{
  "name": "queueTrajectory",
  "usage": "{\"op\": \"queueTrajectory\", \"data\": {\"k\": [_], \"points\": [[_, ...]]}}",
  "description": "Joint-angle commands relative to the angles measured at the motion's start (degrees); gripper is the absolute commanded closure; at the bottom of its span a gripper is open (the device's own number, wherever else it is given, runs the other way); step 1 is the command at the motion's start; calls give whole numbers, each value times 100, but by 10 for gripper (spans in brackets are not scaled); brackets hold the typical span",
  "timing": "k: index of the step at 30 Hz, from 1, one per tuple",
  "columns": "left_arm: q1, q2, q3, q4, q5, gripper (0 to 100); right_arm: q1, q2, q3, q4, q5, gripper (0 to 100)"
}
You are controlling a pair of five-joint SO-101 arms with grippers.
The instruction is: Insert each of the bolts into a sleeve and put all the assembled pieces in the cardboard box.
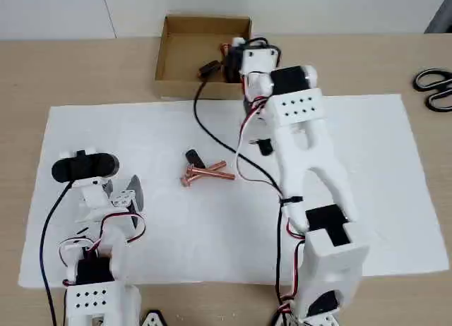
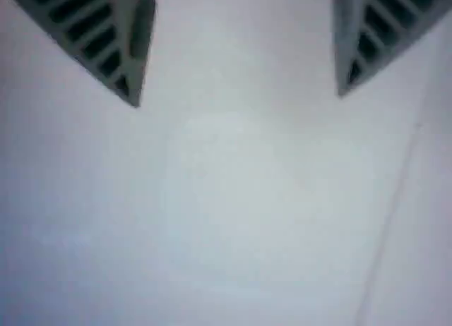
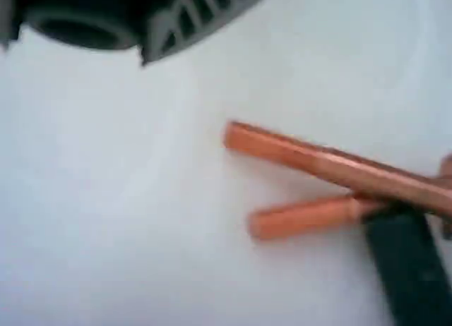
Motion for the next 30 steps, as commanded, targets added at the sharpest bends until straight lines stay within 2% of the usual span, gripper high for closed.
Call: {"op": "queueTrajectory", "data": {"k": [1, 6, 13, 19, 30], "points": [[0, -79, -31, -132, 9, 830, 312, -400, 35, 163, 70, 995], [0, -79, -31, -132, 9, 830, 374, -391, 554, -22, 387, 992], [0, -79, -31, -132, 9, 830, 400, -251, 1143, -488, 422, 988], [0, -79, -31, -132, 9, 830, 374, 374, 1187, -514, 422, 875], [0, -79, -31, -132, 9, 830, 374, 611, 1169, -453, 422, 868]]}}
